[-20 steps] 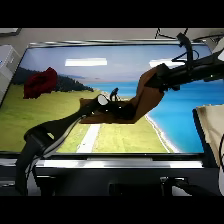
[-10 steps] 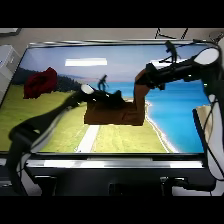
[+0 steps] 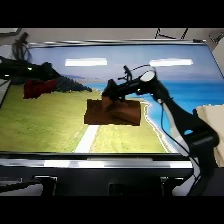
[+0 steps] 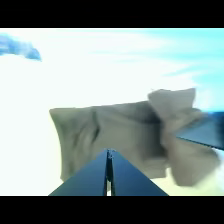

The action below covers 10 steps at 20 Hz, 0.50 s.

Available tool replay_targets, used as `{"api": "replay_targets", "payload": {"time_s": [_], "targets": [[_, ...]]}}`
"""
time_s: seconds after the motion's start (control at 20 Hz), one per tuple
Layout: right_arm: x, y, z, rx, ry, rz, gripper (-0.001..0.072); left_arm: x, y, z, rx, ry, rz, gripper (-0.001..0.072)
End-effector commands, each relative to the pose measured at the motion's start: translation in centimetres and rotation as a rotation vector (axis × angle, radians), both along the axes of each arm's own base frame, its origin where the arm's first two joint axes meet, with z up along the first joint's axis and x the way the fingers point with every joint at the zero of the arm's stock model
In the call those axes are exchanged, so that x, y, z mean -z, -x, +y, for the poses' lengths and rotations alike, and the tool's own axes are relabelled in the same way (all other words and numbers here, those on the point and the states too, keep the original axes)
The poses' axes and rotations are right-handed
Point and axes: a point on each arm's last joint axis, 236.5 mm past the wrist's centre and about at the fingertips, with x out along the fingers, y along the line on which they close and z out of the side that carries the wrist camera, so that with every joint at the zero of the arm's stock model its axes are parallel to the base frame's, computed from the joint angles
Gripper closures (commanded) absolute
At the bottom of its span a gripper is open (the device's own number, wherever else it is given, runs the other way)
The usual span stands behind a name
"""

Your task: Fold the clothes and pants, and hang the long-sleeved shirts on hangers.

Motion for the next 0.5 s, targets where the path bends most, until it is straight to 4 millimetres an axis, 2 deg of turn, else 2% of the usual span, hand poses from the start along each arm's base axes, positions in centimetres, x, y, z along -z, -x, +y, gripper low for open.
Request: {"api": "replay_targets", "payload": {"time_s": [0.0,0.05,0.1,0.15,0.2,0.25,0.3,0.35,0.45], "targets": [[5.3,0.8,5.2,0.042,-0.022,0.116,0.0422,-4.4,3.2,3.1,-0.038,-0.101,-0.089,0.0682],[5.8,0.7,6.1,0.054,-0.036,0.113,0.0151,-4.9,3.6,2.9,-0.033,-0.102,-0.100,0.0682],[5.8,0.0,6.1,0.071,-0.045,0.088,0.0064,-5.0,3.9,2.7,-0.025,-0.104,-0.095,0.0681],[5.3,-0.8,5.4,0.089,-0.047,0.070,0.0065,-4.6,4.4,2.6,-0.006,-0.110,-0.073,0.0681],[4.5,-2.0,3.7,0.101,-0.049,0.037,0.0069,-4.1,5.0,2.6,0.024,-0.128,-0.057,0.0682],[3.7,-3.2,1.2,0.114,-0.036,0.014,0.0076,-3.6,5.4,2.7,0.037,-0.145,-0.038,0.0681],[3.1,-4.2,-2.3,0.119,0.001,-0.009,0.0076,-3.4,5.7,2.8,0.042,-0.149,-0.028,0.0681],[2.9,-4.6,-6.5,0.113,0.065,-0.015,0.0076,-3.4,5.7,2.8,0.044,-0.151,-0.028,0.0681],[4.4,-3.3,-16.0,0.086,0.272,0.044,0.0075,-3.4,5.6,2.8,0.046,-0.152,-0.031,0.0681]]}}
